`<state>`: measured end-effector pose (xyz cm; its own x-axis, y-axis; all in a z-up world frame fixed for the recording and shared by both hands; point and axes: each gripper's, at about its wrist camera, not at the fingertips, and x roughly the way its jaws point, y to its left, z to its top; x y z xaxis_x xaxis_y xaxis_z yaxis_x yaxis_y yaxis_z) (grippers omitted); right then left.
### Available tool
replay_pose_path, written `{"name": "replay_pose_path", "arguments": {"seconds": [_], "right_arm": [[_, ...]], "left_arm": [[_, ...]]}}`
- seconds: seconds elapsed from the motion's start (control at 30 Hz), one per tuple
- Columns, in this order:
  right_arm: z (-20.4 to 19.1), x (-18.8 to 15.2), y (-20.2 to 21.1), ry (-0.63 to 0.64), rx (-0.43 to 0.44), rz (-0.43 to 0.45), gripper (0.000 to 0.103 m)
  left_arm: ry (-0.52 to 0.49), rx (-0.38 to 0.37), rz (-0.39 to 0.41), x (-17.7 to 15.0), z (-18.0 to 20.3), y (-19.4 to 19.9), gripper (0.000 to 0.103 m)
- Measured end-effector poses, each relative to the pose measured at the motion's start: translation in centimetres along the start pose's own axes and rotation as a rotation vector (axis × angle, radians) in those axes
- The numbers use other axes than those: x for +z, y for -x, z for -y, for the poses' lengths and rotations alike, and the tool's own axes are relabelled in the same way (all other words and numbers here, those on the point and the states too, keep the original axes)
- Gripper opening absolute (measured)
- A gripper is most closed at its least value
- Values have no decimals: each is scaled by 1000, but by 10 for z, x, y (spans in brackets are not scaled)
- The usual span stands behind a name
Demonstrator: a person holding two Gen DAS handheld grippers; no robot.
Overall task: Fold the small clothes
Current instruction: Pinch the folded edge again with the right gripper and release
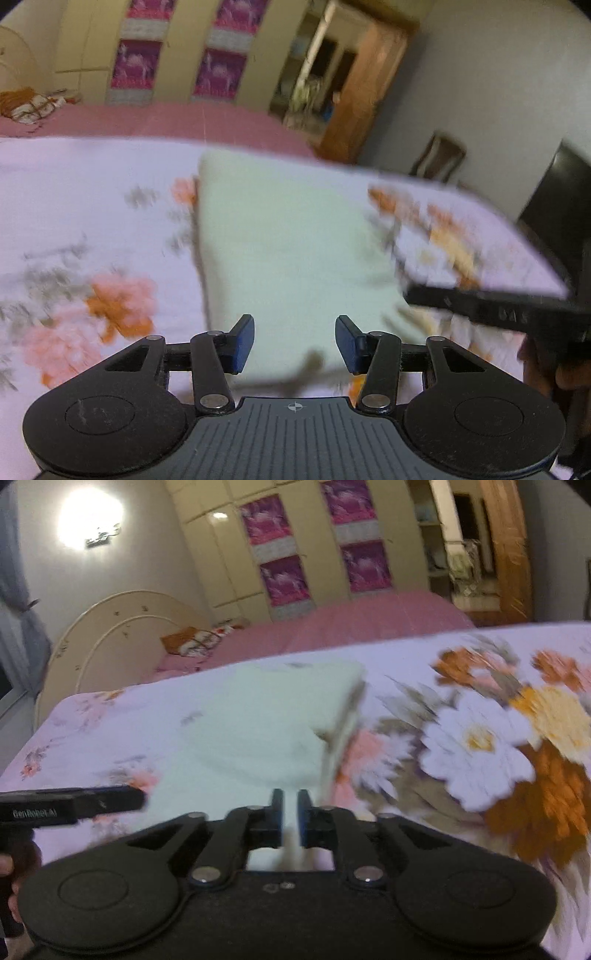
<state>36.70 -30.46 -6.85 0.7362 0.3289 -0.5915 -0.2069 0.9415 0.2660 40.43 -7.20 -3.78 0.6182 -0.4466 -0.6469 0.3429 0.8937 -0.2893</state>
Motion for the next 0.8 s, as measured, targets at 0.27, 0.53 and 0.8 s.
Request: {"name": "replay_pose_path", "arguments": {"seconds": [0.27,0.53,0.8], "right_arm": [[-3,-4,-23,63,-44,-74,16],[-7,15,-77,154,-93,-119,14],[34,24,-39,-15,-15,32,58]], "left_arm": [[56,6,114,15,-1,2,49],[11,58,20,30,0,-52,49],[46,134,143,60,-29,-29,88]]}}
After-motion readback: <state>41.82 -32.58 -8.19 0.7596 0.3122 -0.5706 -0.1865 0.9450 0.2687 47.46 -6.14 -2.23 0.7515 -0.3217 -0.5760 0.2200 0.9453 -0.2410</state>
